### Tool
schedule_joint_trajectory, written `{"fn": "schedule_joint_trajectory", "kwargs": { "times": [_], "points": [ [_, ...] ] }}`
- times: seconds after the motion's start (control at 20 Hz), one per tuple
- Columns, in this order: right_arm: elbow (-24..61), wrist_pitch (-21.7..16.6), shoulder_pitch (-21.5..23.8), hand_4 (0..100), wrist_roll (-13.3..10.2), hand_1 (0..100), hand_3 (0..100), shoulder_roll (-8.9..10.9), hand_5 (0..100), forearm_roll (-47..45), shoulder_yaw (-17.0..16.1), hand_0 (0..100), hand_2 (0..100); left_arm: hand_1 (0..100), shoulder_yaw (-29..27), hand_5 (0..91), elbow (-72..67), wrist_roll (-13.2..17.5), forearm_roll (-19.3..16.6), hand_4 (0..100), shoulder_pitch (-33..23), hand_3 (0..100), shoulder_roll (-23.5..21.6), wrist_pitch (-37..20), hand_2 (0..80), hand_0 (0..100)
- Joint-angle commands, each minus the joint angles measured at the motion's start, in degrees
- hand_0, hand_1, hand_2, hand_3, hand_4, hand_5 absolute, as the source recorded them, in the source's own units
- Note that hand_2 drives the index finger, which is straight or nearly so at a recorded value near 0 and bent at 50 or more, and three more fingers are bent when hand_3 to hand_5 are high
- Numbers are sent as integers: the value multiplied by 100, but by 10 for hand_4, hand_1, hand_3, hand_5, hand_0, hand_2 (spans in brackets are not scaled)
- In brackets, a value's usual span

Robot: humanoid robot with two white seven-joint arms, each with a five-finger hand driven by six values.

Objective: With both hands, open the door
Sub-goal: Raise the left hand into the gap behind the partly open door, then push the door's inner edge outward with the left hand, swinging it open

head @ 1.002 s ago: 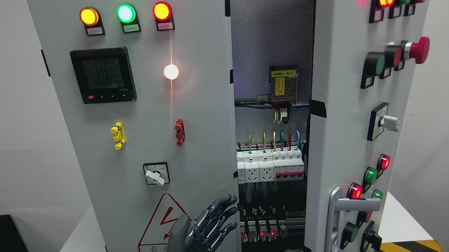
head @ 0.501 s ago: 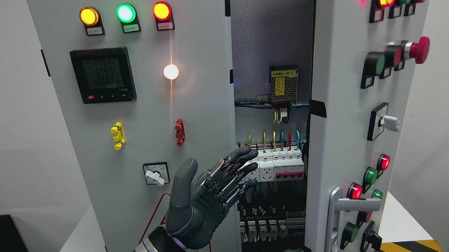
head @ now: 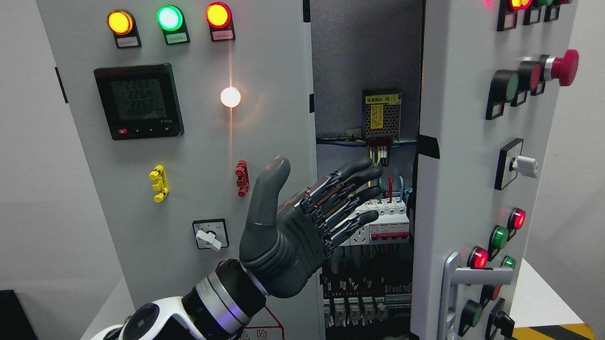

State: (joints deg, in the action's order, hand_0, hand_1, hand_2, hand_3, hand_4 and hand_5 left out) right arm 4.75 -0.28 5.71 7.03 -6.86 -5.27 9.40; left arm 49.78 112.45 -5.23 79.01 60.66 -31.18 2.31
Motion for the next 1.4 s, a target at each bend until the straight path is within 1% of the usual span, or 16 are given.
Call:
{"fn": "schedule_joint_trajectory", "kwargs": {
  "times": [0.0, 0.25, 0.6, 1.1, 1.35],
  "points": [
    [0, 2, 0, 0, 0, 0, 0, 0, 0, 0, 0, 191, 0, 0, 612, 0, -319, -4, 343, 0, 613, 0, 375, 41, 0, 0],
    [0, 2, 0, 0, 0, 0, 0, 0, 0, 0, 0, 191, 0, 0, 690, 0, -337, -4, 334, 0, 789, 0, 647, 41, 0, 0],
    [0, 2, 0, 0, 0, 0, 0, 0, 0, 0, 0, 191, 0, 0, 814, 0, -460, -4, 334, 0, 948, 0, 841, 50, 0, 0],
    [0, 2, 0, 0, 0, 0, 0, 0, 0, 0, 0, 191, 0, 0, 867, 0, -408, -4, 334, 0, 1036, 0, 885, 50, 0, 0],
    [0, 2, 0, 0, 0, 0, 0, 0, 0, 0, 0, 190, 0, 0, 936, 0, -399, -4, 334, 0, 1053, 0, 1017, 50, 0, 0]
  ]
}}
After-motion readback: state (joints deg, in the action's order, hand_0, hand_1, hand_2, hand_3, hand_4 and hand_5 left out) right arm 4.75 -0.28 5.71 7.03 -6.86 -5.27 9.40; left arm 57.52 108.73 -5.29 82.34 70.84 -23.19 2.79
